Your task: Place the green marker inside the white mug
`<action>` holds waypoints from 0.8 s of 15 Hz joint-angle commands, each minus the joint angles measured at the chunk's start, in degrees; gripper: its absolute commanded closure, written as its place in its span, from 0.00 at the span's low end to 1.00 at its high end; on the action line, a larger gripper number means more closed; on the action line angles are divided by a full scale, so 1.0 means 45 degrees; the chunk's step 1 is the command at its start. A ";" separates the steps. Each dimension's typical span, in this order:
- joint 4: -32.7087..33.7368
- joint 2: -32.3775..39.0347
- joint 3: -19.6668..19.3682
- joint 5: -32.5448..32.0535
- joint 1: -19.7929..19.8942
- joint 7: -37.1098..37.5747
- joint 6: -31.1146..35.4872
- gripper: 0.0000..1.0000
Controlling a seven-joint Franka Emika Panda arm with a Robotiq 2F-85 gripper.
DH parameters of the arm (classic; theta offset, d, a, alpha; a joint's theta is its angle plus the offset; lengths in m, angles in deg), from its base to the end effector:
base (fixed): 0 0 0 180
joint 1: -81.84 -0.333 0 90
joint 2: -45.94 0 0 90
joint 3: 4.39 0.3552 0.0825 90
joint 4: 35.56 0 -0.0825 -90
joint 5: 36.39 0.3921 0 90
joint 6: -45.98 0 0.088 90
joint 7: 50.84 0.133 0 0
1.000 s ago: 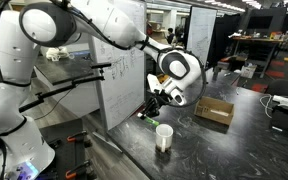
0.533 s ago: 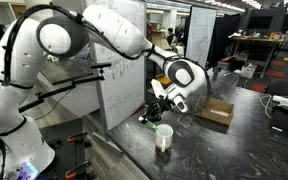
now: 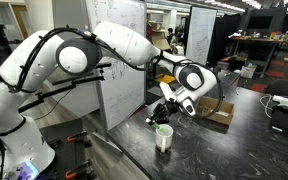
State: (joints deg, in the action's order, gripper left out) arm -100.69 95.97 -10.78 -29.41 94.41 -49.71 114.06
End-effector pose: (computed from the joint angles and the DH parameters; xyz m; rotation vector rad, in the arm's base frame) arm 0.6534 -0.1831 0.2527 -2.7101 0.4812 1.1705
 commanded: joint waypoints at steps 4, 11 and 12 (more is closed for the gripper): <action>0.3367 0.1924 0.0380 0.0122 0.0337 -0.0187 -0.1867 0.95; 0.2189 0.1361 0.0191 0.0011 0.0137 0.0001 -0.1000 0.79; 0.2190 0.1360 0.0190 0.0011 0.0137 0.0001 -0.1000 0.79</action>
State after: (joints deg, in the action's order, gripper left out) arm -90.84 102.09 -9.92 -29.36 95.03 -49.71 109.56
